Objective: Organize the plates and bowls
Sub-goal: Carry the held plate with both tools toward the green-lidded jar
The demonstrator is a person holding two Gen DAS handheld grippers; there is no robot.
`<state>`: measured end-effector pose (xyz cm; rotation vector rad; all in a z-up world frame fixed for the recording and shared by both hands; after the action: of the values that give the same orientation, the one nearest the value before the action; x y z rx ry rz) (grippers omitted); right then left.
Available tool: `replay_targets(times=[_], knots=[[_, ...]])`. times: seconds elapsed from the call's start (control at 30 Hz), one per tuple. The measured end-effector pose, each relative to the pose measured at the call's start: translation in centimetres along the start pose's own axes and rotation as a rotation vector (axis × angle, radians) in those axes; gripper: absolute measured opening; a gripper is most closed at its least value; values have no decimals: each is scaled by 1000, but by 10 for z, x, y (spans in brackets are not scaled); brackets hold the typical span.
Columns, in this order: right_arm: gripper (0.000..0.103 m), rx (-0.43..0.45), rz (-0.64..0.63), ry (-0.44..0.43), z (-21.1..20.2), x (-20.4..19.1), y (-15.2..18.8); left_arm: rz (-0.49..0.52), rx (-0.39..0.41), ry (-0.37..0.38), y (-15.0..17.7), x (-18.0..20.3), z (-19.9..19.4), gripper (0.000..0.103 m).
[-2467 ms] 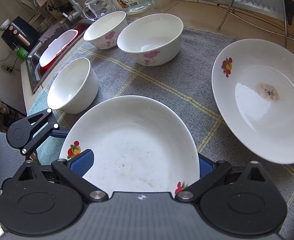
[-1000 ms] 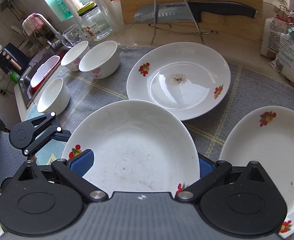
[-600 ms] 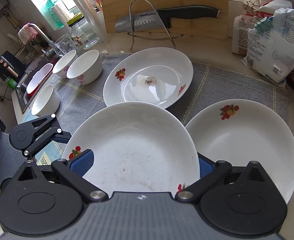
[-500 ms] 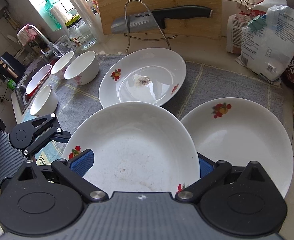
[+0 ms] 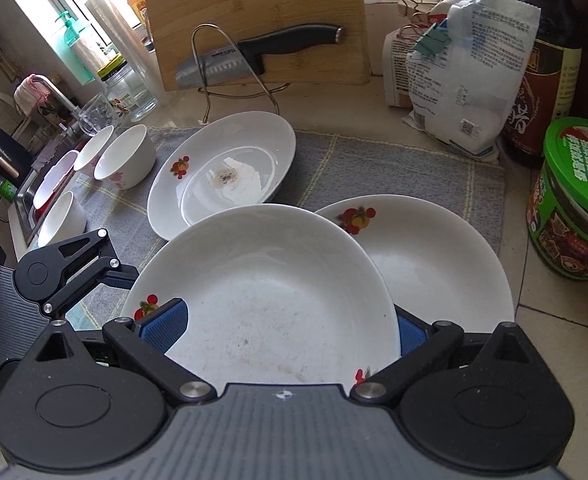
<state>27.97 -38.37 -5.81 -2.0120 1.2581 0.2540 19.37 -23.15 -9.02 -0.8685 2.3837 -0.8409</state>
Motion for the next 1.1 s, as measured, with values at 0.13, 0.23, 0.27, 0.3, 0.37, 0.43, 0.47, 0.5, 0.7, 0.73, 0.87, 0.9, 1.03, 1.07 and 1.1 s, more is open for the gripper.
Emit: replay_targets(times=[0.13, 0.23, 0.27, 0.3, 0.37, 0.43, 0.47, 0.5, 0.7, 0.73, 0.87, 0.9, 1.03, 1.07, 1.1], knots=[[103, 13, 11, 5, -4, 11, -1, 7, -1, 7, -7, 0, 9, 101], [103, 16, 13, 12, -6, 17, -2, 16, -2, 11, -10, 0, 15, 101], [103, 15, 14, 14, -6, 19, -2, 18, -2, 13, -11, 0, 17, 101], [103, 16, 16, 16, -7, 21, -1, 19, -2, 15, -12, -1, 19, 101], [103, 16, 22, 18, -8, 25, -2, 22, -2, 20, -13, 0, 22, 101], [103, 19, 30, 20, -8, 29, -2, 23, -2, 25, -15, 0, 26, 101], [103, 20, 32, 21, -9, 31, -2, 22, -2, 27, -16, -1, 27, 101], [103, 21, 34, 23, -9, 33, -2, 23, -1, 29, -16, -1, 29, 101], [103, 20, 41, 29, -10, 42, -2, 29, -5, 38, -20, -1, 38, 101], [103, 20, 42, 28, -10, 44, -2, 31, -7, 38, -20, -1, 39, 101], [103, 21, 49, 29, -9, 48, -2, 37, -13, 42, -22, -1, 44, 101], [103, 21, 51, 30, -9, 49, -2, 39, -13, 43, -23, -2, 45, 101], [103, 21, 58, 28, -8, 54, -2, 50, -11, 39, -25, -2, 48, 101], [103, 21, 58, 27, -8, 55, -2, 53, -10, 37, -25, -2, 48, 101], [103, 20, 58, 27, -7, 56, -3, 56, -11, 35, -25, -2, 49, 101]])
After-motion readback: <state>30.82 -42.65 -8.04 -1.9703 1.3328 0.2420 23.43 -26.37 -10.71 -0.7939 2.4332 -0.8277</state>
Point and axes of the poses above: each gripper's, at about its wrist camera, not at the fingertips, and z roughly the way its jaws point, x to its right, y to its underside, the point moved 4 cm from there along z, roughly the way its jaws point, and after that the axes turned 12 degrees about -y, right-handed, at the moved point
